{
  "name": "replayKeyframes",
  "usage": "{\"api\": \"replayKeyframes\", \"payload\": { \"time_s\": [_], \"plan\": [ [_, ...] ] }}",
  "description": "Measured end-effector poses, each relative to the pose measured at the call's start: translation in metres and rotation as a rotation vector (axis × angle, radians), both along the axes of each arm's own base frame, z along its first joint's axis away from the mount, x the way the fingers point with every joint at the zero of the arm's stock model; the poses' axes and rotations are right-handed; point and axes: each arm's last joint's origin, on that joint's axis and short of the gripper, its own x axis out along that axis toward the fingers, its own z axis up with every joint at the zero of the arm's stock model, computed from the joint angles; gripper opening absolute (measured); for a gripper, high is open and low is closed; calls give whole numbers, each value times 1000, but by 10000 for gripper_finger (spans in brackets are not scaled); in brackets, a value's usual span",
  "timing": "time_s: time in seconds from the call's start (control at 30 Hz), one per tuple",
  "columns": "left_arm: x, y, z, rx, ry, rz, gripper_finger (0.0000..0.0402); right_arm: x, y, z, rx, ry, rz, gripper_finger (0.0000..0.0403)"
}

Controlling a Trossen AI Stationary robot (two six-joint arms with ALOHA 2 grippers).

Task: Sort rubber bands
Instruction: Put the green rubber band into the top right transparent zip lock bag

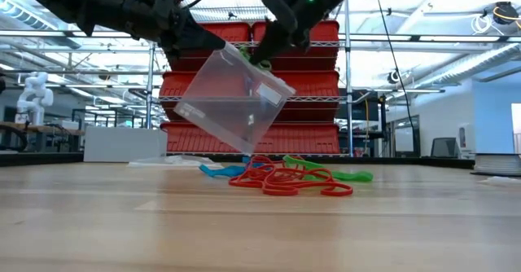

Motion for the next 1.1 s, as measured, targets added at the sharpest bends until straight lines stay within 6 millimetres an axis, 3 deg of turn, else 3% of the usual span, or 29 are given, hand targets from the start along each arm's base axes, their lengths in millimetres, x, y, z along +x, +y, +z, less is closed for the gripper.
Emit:
{"api": "replayKeyframes", "payload": {
  "time_s": [0.3,0.6,1.1],
  "plan": [
    [0,0,0,-3,3,-16,0,-1,-16,3,87,-8,58,0],
    [0,0,0,-7,1,-10,0,-1,-8,2,162,-7,142,4],
    [0,0,0,-8,1,-6,0,-6,-9,-4,226,63,153,125]
  ]
}}
